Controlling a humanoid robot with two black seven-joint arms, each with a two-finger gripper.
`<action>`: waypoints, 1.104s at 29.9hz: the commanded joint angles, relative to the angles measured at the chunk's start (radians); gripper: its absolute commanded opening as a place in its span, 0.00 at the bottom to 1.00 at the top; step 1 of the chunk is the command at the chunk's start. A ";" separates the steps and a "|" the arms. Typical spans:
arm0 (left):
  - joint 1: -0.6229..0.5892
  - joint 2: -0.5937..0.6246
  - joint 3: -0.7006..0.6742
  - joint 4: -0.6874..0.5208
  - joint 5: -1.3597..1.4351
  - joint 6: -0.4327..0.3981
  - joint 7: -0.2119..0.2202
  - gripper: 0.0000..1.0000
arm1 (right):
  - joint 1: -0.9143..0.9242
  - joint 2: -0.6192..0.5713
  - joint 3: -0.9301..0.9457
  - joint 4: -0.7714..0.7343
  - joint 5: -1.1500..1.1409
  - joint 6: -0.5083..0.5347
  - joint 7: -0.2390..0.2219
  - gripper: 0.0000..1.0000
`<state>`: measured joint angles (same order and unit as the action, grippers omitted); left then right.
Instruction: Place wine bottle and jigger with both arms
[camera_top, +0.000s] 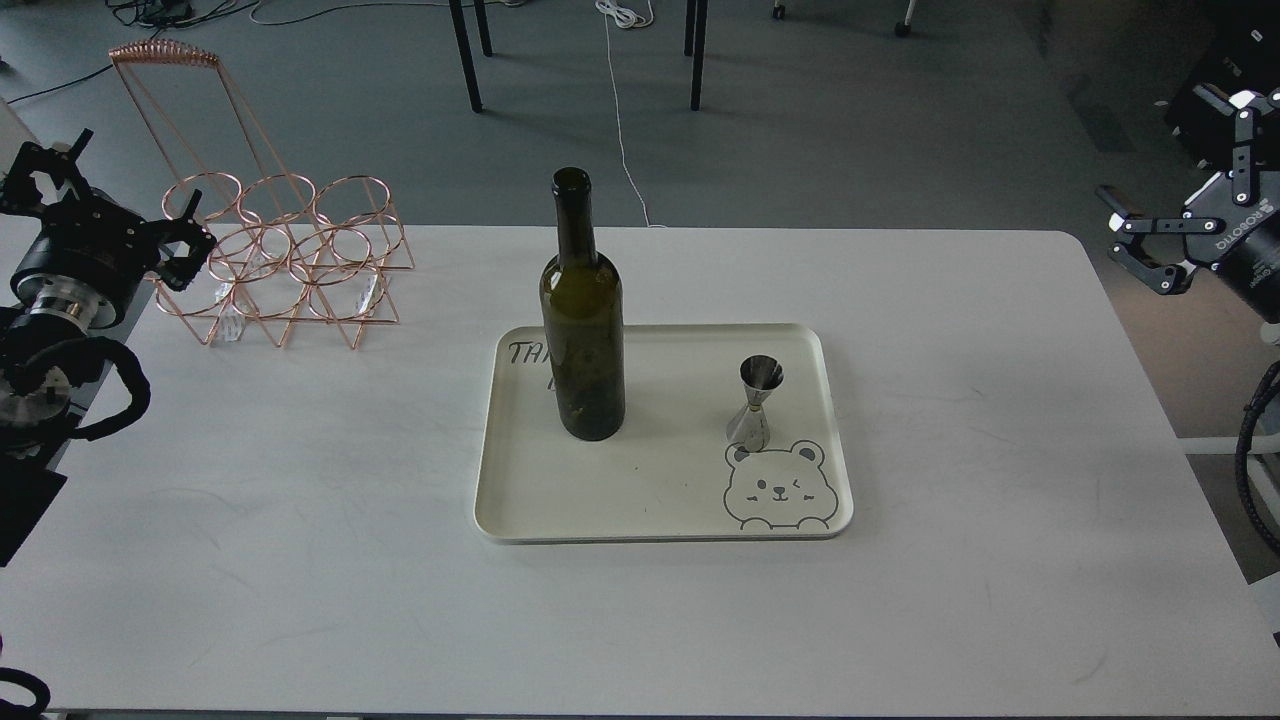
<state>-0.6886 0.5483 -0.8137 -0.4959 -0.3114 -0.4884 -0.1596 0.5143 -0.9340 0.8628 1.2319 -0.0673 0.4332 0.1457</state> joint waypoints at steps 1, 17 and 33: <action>0.003 -0.002 0.002 0.000 0.000 0.000 -0.003 0.99 | 0.000 -0.029 -0.002 0.168 -0.178 -0.141 0.002 0.99; 0.008 0.022 0.008 -0.010 0.017 0.000 0.011 0.99 | 0.012 -0.036 -0.318 0.400 -1.023 -0.382 0.135 0.98; -0.002 0.024 0.007 -0.012 0.025 0.000 -0.002 0.99 | 0.098 0.095 -0.553 0.200 -1.646 -0.550 0.178 0.93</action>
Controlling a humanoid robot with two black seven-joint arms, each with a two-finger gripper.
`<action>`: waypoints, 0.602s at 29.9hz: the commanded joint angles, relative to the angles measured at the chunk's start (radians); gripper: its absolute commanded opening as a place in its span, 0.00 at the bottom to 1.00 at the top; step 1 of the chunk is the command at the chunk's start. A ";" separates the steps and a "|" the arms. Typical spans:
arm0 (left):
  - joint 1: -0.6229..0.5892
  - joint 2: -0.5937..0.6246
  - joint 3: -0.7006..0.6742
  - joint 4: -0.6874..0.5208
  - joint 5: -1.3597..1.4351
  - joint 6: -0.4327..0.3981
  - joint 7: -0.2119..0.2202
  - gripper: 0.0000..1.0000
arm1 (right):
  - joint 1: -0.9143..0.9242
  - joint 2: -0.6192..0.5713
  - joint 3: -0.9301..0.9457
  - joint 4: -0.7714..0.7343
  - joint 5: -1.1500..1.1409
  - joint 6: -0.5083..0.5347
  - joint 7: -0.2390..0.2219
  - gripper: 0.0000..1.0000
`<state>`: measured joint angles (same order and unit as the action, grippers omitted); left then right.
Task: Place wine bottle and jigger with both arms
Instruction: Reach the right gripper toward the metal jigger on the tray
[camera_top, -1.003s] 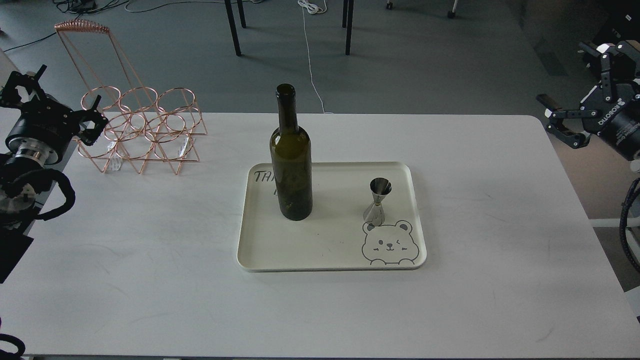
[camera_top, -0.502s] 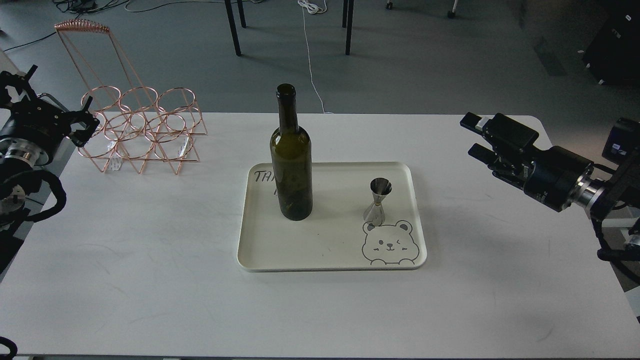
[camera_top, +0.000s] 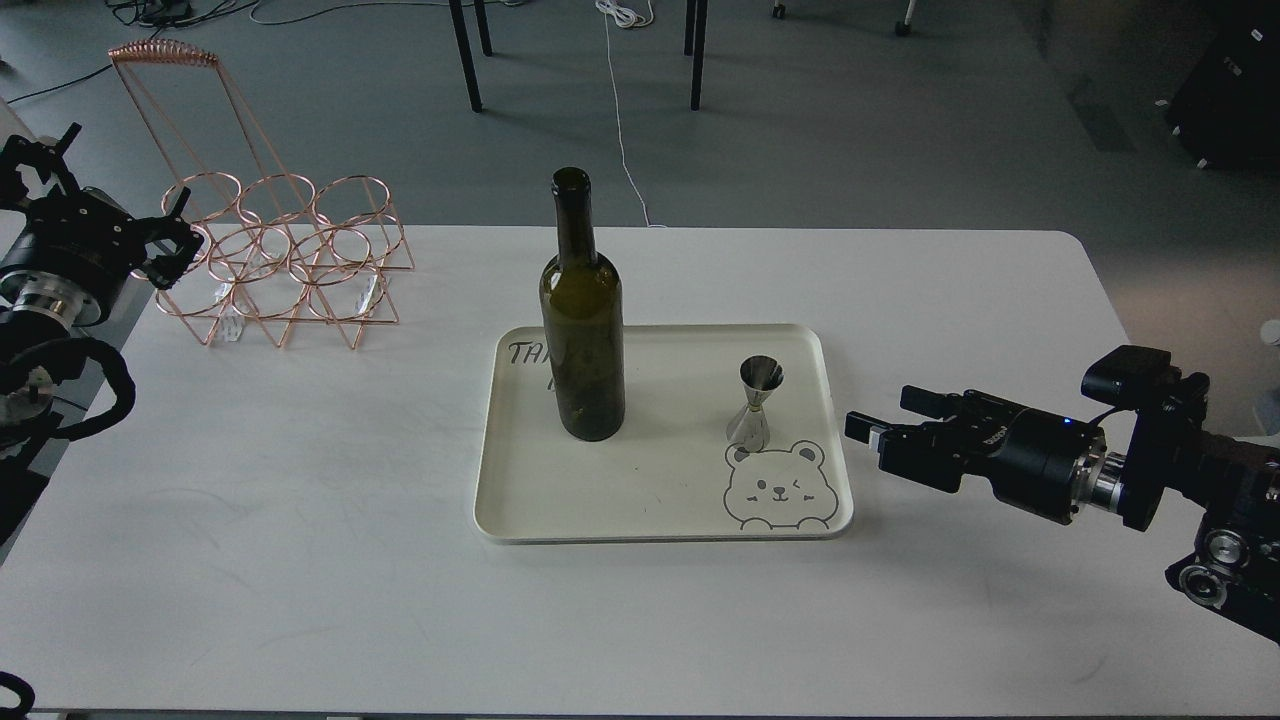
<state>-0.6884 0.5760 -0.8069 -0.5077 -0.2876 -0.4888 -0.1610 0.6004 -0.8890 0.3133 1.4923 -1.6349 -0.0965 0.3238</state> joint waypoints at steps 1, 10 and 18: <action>-0.002 -0.004 0.000 0.000 -0.001 0.000 0.000 0.99 | 0.015 0.076 -0.005 -0.085 -0.095 -0.025 0.000 0.92; -0.010 -0.007 -0.001 0.000 -0.002 0.000 -0.003 0.99 | 0.068 0.243 -0.039 -0.259 -0.189 -0.025 0.004 0.82; -0.010 -0.008 -0.014 0.000 -0.012 0.000 -0.005 0.99 | 0.145 0.340 -0.111 -0.349 -0.191 -0.025 0.008 0.79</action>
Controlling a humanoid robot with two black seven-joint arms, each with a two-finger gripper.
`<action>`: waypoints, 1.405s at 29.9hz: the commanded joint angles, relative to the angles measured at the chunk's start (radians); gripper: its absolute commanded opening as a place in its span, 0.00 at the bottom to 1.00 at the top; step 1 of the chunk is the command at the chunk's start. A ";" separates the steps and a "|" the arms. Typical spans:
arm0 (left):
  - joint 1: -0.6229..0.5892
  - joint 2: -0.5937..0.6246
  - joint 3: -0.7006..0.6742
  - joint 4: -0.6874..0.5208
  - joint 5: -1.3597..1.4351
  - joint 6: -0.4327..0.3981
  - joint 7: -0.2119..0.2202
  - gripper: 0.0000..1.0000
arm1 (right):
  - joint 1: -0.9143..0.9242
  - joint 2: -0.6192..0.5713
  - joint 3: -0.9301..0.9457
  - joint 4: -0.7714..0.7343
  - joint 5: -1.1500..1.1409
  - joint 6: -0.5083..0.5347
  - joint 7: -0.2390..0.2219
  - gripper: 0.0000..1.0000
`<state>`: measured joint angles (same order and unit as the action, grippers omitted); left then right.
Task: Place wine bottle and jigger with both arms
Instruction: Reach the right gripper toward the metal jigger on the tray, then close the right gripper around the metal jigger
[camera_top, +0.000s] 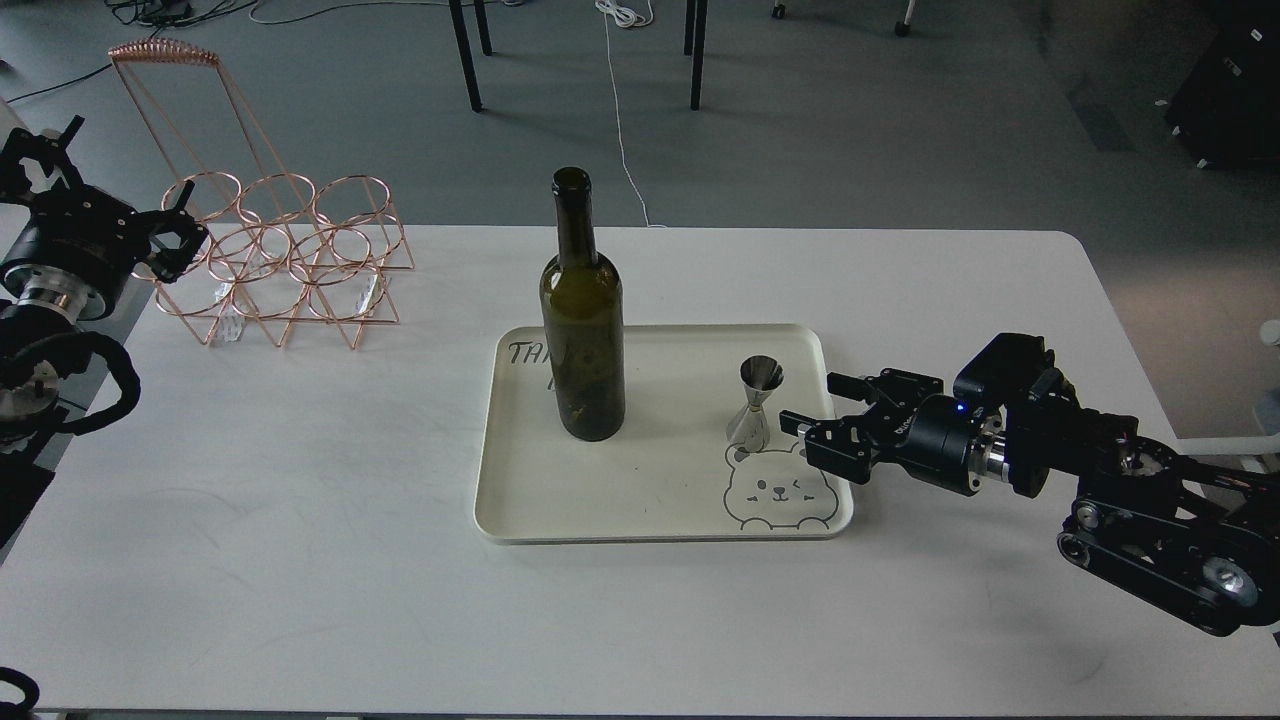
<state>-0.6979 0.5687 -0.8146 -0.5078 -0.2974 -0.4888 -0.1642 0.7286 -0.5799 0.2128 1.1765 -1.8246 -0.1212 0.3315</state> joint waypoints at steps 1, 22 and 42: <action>0.001 -0.001 -0.006 0.000 -0.002 0.000 0.000 0.99 | 0.020 0.043 -0.010 -0.043 0.001 0.000 0.000 0.79; 0.001 0.003 -0.009 0.006 -0.003 0.000 -0.001 0.99 | 0.045 0.155 -0.041 -0.130 0.001 -0.044 0.017 0.55; 0.000 0.003 -0.009 0.009 -0.003 0.000 -0.001 0.99 | 0.035 0.147 -0.043 -0.129 -0.002 -0.046 0.017 0.41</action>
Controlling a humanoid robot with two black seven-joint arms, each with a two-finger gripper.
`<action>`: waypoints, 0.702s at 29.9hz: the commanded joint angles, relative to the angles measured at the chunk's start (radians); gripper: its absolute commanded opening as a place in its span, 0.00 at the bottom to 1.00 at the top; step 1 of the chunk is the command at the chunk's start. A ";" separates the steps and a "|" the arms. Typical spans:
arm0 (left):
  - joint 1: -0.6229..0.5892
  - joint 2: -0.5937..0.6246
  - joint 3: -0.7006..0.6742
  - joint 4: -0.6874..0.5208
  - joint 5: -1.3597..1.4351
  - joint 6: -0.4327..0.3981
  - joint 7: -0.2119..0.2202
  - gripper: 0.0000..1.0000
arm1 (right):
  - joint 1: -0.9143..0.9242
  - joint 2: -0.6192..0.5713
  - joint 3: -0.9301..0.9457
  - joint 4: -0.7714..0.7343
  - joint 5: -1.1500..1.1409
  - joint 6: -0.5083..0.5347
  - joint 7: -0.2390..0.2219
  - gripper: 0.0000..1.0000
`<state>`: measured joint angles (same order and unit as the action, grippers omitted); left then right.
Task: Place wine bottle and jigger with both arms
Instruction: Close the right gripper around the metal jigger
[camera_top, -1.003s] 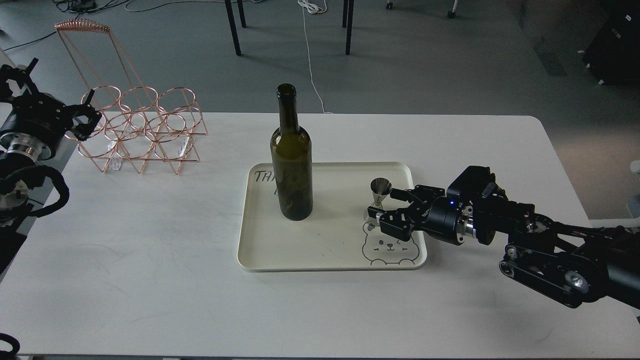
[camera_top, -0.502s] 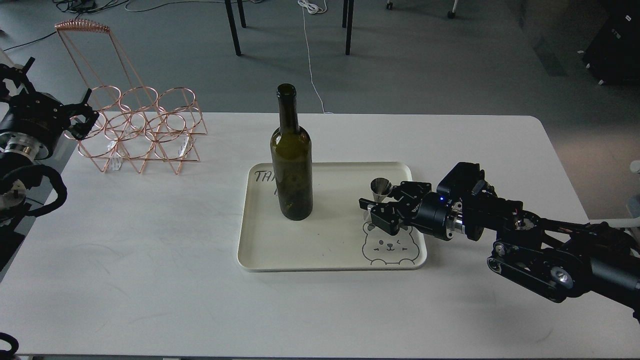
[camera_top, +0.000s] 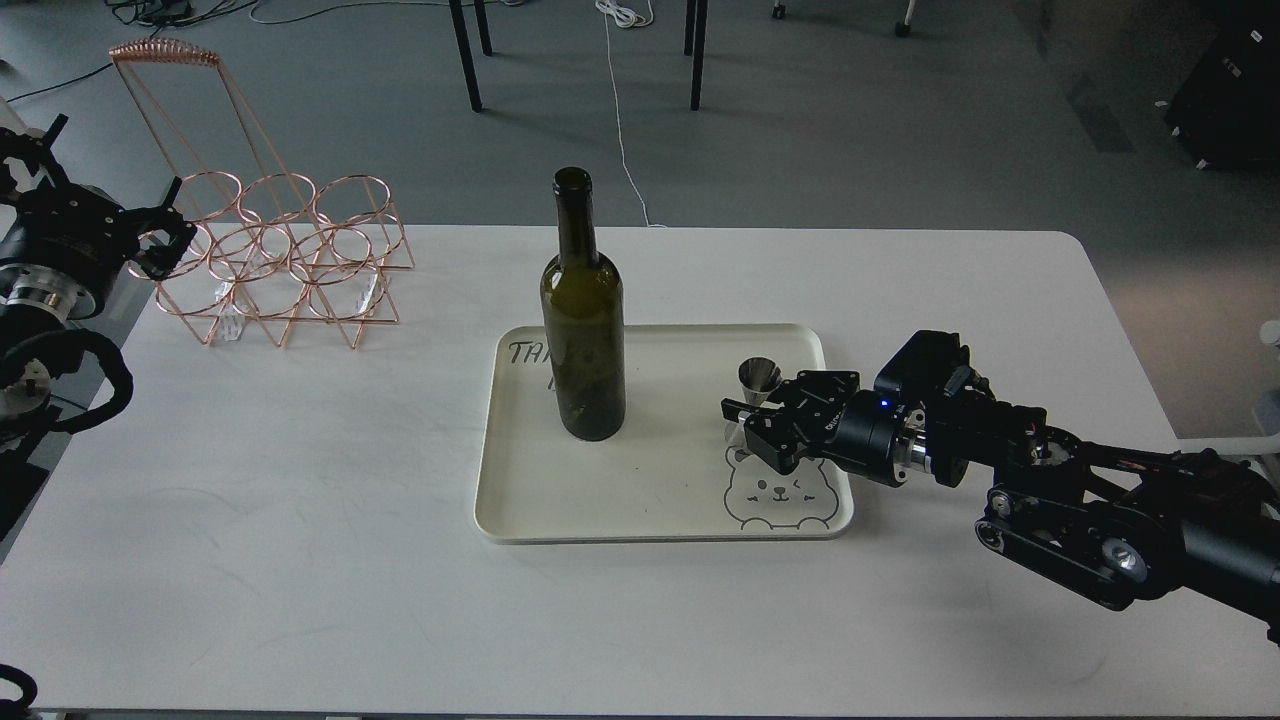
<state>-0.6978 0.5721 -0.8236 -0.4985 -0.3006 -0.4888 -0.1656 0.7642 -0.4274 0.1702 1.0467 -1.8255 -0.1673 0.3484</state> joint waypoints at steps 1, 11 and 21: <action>0.000 0.002 0.000 0.000 0.000 0.000 0.000 0.99 | -0.002 -0.008 0.000 0.003 -0.003 0.000 0.000 0.41; -0.003 0.000 0.000 0.000 0.000 0.000 0.000 0.99 | -0.011 -0.016 0.000 0.012 -0.032 0.000 0.000 0.38; -0.005 0.000 0.001 0.001 0.002 0.000 0.000 0.99 | -0.010 -0.019 0.000 0.012 -0.035 0.000 0.000 0.18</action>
<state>-0.7012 0.5726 -0.8219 -0.4978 -0.2984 -0.4884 -0.1656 0.7533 -0.4436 0.1702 1.0585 -1.8589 -0.1673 0.3482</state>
